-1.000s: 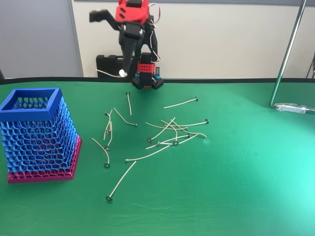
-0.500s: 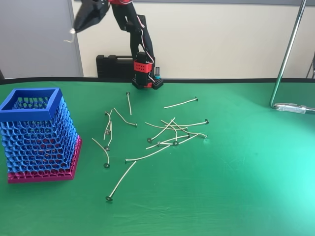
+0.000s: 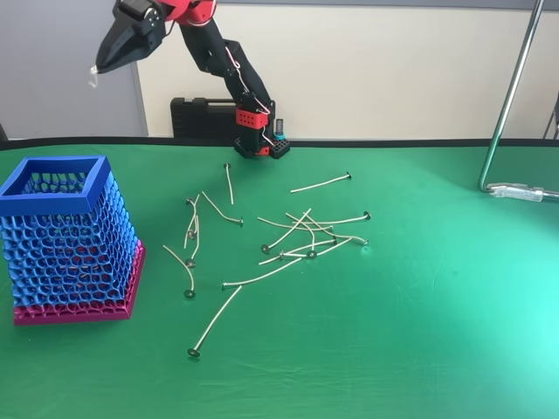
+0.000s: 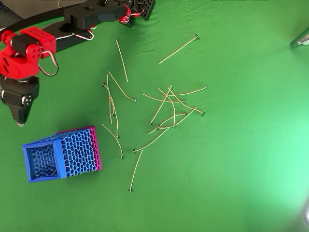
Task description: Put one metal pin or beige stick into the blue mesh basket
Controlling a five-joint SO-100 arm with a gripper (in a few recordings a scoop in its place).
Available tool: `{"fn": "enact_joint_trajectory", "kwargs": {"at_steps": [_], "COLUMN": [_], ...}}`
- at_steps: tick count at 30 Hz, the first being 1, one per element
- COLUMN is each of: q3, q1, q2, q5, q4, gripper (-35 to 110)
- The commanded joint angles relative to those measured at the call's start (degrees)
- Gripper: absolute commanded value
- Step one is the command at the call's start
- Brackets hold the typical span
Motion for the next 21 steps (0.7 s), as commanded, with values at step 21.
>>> {"fn": "enact_joint_trajectory", "kwargs": {"at_steps": [21], "q3": [1.1], "q1": [-0.8], "q2": [-12.7], "q5": [-5.0], "q4": [-29.2], "gripper": [0]}}
